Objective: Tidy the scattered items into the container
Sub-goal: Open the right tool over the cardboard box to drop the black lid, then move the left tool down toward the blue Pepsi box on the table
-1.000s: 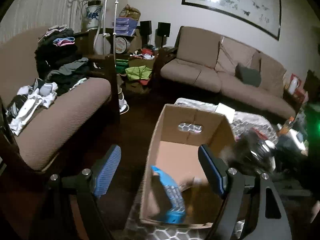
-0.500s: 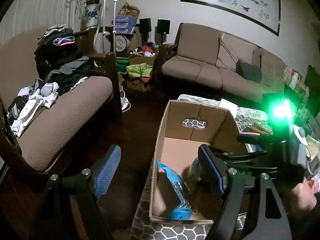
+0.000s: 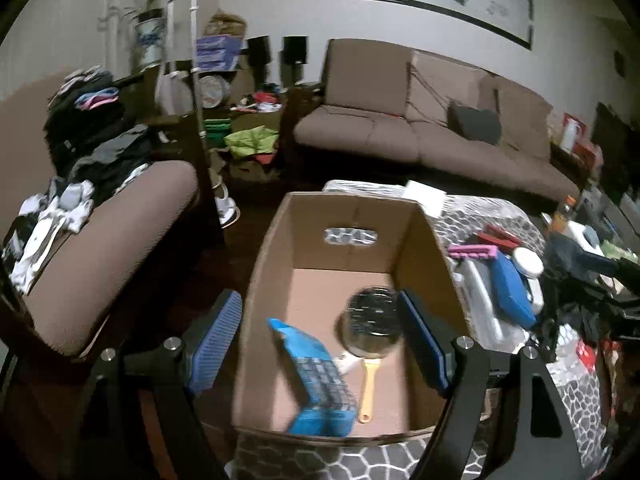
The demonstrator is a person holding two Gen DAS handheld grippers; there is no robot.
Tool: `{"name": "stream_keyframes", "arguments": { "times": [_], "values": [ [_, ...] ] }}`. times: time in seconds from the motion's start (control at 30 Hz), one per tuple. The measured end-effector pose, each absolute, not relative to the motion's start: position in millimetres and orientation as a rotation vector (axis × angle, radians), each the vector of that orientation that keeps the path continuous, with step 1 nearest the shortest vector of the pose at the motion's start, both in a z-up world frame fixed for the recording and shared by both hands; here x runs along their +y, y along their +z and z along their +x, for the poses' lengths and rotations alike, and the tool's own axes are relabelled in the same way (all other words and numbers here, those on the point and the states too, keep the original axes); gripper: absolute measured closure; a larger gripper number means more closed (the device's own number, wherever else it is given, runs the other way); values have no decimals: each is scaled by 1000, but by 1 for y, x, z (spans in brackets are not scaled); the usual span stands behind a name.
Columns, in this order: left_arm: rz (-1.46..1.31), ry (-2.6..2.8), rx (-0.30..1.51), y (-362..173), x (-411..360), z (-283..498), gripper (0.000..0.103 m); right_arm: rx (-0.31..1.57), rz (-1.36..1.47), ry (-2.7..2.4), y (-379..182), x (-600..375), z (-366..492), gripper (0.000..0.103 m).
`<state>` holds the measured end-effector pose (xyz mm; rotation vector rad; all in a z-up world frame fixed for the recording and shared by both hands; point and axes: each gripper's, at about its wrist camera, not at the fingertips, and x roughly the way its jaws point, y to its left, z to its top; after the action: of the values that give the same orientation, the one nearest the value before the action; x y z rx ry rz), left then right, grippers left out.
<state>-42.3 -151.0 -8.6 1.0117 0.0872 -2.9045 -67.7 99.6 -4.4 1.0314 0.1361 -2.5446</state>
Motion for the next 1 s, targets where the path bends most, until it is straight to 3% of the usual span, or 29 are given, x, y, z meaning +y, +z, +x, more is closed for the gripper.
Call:
{"name": "stream_keyframes", "arguments": {
  "times": [0.3,0.53,0.77,1.0],
  "values": [
    [1068,-3057,-81,-16,-58,-48,23,-16,1235,-2640,-39,201,-48,8],
    [1183,-3167,-262,-34,27,-48,23,17,1285,-2750,-37,249,-22,8],
    [1149,-3229,-627,-93,110,-73,22,-77,1321,-2735,-45,292,-8,8],
    [1182,-3179,-618,-148,130,-129,22,-86,1352,-2680,-57,304,7,8]
  ]
}}
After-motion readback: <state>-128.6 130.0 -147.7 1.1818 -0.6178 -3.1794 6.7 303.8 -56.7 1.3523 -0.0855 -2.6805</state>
